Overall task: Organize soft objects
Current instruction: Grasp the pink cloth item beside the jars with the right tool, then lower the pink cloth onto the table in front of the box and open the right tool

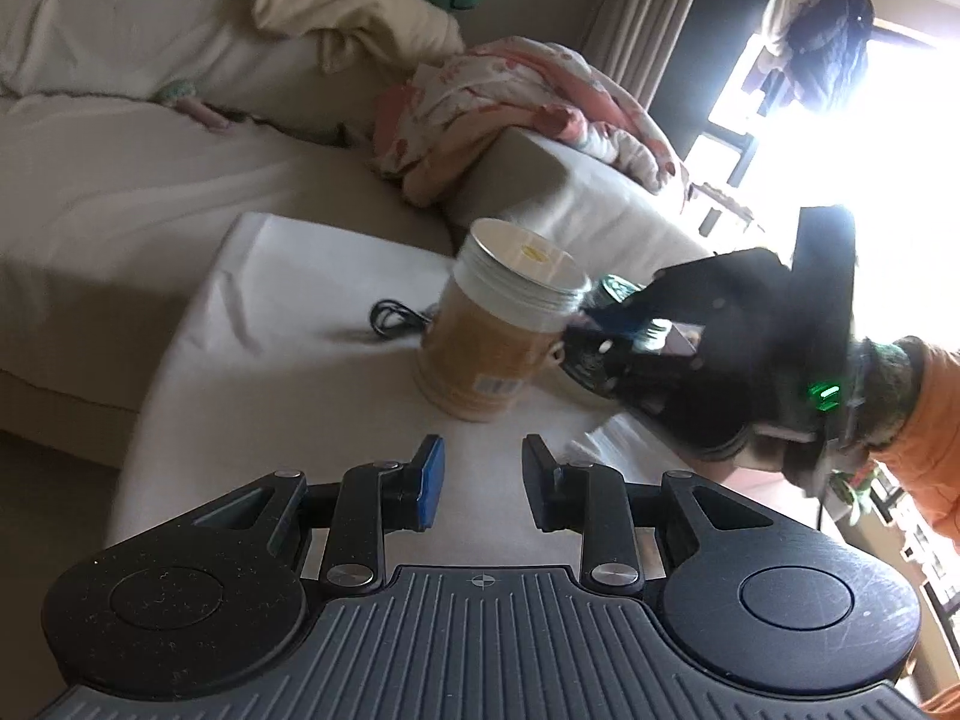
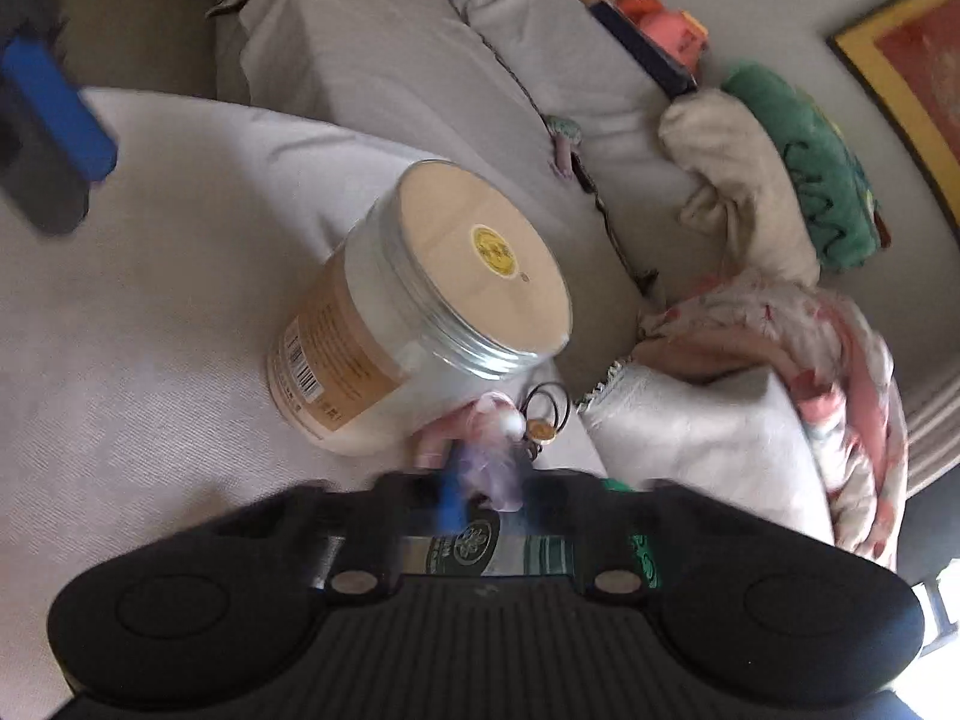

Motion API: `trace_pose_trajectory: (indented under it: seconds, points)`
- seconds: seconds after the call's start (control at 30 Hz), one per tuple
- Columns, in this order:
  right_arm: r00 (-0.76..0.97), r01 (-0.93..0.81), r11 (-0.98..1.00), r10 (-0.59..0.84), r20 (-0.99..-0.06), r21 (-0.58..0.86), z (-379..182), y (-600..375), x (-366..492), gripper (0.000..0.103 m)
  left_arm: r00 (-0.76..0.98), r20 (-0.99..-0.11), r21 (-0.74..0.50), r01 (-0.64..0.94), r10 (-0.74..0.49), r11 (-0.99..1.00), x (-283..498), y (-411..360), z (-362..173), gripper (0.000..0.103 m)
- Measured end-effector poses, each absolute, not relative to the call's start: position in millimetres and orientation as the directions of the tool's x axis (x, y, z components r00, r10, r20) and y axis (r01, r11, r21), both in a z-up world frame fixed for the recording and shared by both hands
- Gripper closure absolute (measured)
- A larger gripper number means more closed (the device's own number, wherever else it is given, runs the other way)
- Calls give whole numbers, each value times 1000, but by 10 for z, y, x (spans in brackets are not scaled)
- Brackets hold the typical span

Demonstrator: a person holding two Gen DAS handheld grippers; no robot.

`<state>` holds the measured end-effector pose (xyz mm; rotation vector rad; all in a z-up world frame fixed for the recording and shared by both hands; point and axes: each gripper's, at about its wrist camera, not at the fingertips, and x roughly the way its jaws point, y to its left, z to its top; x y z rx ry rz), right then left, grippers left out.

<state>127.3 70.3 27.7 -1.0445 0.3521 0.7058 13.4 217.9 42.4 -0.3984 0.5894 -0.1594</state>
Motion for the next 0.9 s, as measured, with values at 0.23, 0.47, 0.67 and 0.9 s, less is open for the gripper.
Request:
trace_pose_trajectory:
  seconds: [0.23, 0.47, 0.67, 0.9]
  points:
    - [604, -742, 630, 479, -637, -230, 1059, -230, 1115, 95, 769, -557, -459, 29, -313, 888, 308, 1918, 313, 72]
    - [512, -611, 781, 512, -689, 126, 838, -1302, 862, 95, 735, -580, -454, 68, -352, 889, 550, 1306, 388, 72]
    - [542, -490, 851, 468, -698, 189, 410, -1881, 663, 95, 708, -581, -329, 246, -401, 912, 980, 632, 535, 72]
    - [556, -437, 858, 494, -668, 270, 184, -2185, 610, 94, 605, -674, -281, 322, -425, 904, 1437, 447, 358, 76]
